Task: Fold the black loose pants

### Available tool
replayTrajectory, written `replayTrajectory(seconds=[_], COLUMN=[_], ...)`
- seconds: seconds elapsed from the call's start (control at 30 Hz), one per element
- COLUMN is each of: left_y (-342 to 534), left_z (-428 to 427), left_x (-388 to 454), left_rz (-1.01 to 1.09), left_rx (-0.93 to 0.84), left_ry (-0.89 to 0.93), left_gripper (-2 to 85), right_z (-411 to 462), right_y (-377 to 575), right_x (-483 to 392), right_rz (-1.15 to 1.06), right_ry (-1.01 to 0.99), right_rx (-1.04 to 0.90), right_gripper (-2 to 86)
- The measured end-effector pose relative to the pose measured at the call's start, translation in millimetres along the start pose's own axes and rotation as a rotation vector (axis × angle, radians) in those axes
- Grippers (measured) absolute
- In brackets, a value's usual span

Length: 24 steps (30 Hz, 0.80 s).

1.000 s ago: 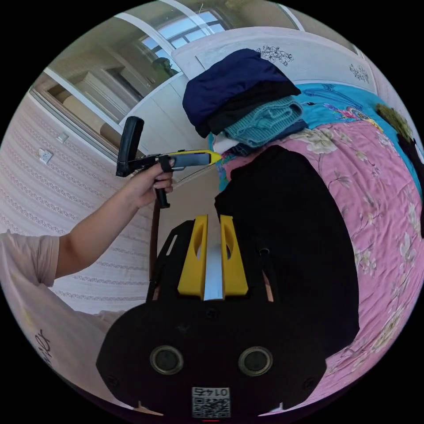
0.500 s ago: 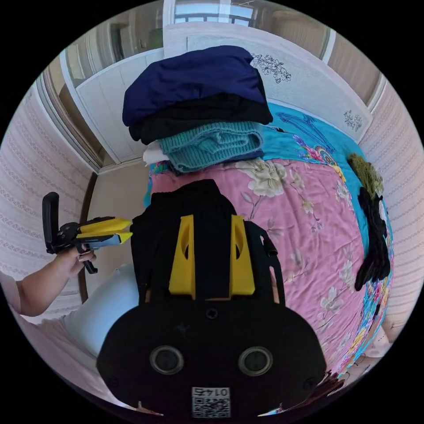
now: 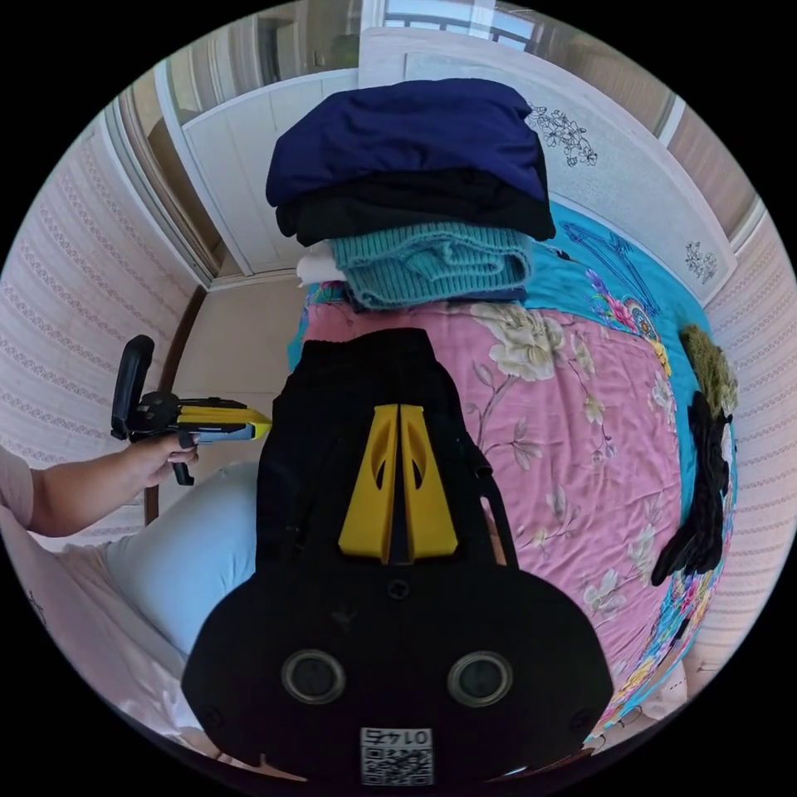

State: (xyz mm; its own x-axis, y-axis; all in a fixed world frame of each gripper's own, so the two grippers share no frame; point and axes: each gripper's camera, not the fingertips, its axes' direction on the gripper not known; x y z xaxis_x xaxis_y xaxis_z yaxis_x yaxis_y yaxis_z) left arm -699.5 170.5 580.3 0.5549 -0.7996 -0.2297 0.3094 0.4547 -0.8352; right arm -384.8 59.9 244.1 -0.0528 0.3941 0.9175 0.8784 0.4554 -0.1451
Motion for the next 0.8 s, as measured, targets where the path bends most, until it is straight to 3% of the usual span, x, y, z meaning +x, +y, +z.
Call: replayTrajectory(seconds=[0.23, 0.33, 0.47, 0.67, 0.8], left_y=[0.3, -7.3, -17.1, -13.5, -15.7], left_z=[-40.7, -38.6, -42.1, -92.6, -105.3], left_x=[-38.8, -46.2, -51.1, -56.9, -61.1], left_rz=[-0.115, -0.122, -0.105, -0.091, -0.059], left_rx=[0.109, 0.126, 0.095, 0.2, 0.234], left_ry=[0.102, 0.099, 0.141, 0.205, 0.106], left_gripper=[10.6, 9.1, 0.4, -0.8, -0.4], right_z=[-21.0, -21.7, -20.2, -9.2, 10.4], right_y=[-1.5, -1.6, -4.8, -26.7, -49.1], right_x=[-9.0, -10.5, -10.8, -2.9, 6.8], right_rz=[-0.068, -0.073, -0.082, -0.088, -0.05], right_ry=[-0.032, -0.038, -0.041, -0.014, -0.028], right_rx=[0.063, 0.071, 0.072, 0.068, 0.064], right_gripper=[-0.9, -0.9, -0.9, -0.9, -0.5])
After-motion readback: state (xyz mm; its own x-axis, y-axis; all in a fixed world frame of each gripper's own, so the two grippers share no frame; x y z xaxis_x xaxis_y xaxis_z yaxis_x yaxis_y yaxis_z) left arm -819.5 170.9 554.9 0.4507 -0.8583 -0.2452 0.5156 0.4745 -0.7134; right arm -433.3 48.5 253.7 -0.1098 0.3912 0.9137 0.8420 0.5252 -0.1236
